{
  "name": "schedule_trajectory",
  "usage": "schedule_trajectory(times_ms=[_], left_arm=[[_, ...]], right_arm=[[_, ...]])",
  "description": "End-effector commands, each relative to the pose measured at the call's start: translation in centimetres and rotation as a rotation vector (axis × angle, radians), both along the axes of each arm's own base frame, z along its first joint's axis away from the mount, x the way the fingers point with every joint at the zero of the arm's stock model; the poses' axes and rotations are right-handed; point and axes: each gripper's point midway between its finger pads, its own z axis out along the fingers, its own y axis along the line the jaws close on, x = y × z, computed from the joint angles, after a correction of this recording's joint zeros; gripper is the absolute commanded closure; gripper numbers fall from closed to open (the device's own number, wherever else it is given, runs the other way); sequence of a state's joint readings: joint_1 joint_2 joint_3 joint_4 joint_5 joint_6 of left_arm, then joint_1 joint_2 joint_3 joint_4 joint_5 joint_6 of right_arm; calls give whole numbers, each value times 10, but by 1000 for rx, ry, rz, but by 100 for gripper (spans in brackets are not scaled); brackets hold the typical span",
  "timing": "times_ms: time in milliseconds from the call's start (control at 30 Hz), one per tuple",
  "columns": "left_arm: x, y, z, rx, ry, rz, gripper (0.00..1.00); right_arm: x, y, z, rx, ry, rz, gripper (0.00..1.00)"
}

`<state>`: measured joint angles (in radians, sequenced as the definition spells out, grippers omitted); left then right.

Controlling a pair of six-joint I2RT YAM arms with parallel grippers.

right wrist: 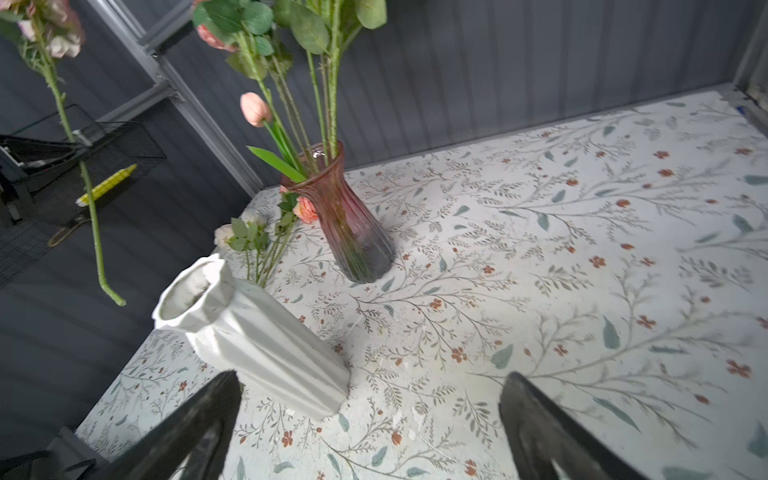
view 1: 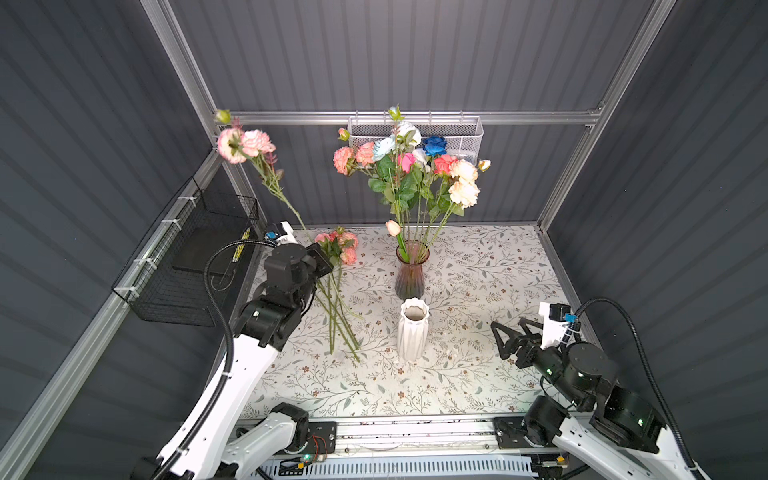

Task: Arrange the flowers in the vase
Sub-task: 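Lift a pink rose stem high with the left gripper, then pass the pink rose from the left gripper to the right gripper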

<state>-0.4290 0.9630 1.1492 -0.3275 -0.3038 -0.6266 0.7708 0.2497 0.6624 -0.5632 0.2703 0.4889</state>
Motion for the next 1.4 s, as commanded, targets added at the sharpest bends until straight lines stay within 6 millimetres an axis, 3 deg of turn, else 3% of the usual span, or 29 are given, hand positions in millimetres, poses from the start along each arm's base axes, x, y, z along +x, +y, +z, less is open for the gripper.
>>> schedule_trajectory(times_ms=[0, 200, 300, 400, 567, 733, 967, 1067, 1233, 1267, 1367], left_arm=[[-22, -31, 34, -27, -146, -199, 100], [-88, -67, 89, -44, -360, -558, 100], [-118, -84, 98, -46, -420, -735, 100], [-145, -100, 102, -51, -464, -917, 100], [-166, -114, 102, -48, -472, -1080, 100], [-183, -124, 99, -51, -481, -1226, 100], [-200, -124, 102, -42, -528, -1299, 100], [-204, -125, 102, -46, -524, -1334, 100], [-190, -124, 100, -41, -485, -1259, 100], [-185, -123, 99, -41, -473, -1226, 89], [-170, -117, 98, -43, -452, -1114, 39]], right_arm=[[-15, 32, 40, 47, -93, 207, 1], [-33, 105, 106, 104, -149, 589, 1], [-39, 136, 149, 162, -213, 741, 4], [-37, 163, 186, 140, -262, 821, 16], [-40, 209, 234, 116, -337, 947, 17], [-38, 247, 263, 116, -377, 1021, 18], [-18, 273, 271, 98, -351, 1006, 34], [-18, 279, 273, 109, -344, 1029, 47], [-23, 275, 280, 130, -366, 1038, 82], [-25, 272, 280, 130, -371, 1035, 88], [-27, 259, 280, 129, -388, 996, 100]])
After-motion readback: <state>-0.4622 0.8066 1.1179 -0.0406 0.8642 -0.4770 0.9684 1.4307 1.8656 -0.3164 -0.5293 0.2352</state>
